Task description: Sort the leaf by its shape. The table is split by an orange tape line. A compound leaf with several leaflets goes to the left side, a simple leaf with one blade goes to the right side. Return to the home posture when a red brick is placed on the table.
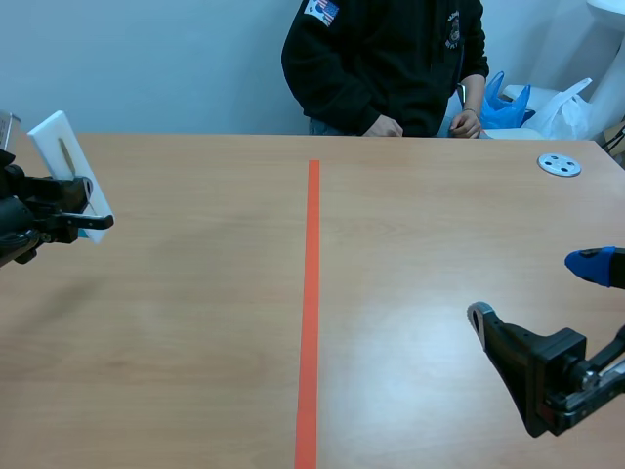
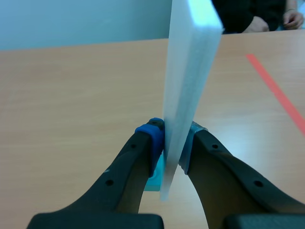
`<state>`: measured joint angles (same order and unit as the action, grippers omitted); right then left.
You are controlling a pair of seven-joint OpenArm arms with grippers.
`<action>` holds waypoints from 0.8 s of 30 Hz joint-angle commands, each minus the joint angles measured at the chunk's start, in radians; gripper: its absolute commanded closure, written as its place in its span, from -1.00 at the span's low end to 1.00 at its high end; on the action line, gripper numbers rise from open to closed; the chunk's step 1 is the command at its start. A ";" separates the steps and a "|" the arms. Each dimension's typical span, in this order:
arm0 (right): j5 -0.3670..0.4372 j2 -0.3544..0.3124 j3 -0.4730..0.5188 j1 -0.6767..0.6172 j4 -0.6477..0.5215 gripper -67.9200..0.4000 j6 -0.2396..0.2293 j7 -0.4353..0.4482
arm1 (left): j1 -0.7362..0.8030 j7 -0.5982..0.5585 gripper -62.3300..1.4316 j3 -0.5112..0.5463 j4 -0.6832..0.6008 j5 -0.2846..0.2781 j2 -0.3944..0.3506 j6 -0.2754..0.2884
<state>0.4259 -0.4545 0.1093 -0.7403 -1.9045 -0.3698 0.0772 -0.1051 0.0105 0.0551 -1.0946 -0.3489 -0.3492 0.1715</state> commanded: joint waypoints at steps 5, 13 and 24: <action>0.004 0.000 0.009 0.011 -0.019 -1.00 0.004 0.011 | -0.083 -0.127 0.84 0.000 0.182 -0.006 0.000 -0.005; 0.004 0.000 0.009 0.011 -0.019 -1.00 0.004 0.011 | -0.134 -0.279 0.84 0.000 0.399 0.001 0.004 -0.016; 0.004 0.000 0.009 0.011 -0.019 -1.00 0.004 0.011 | -0.133 -0.299 0.63 0.000 0.436 0.001 0.005 -0.027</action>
<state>0.4259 -0.4545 0.1093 -0.7403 -1.9045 -0.3698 0.0772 -0.2192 -0.2737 0.0532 -0.6327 -0.3420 -0.3332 0.1421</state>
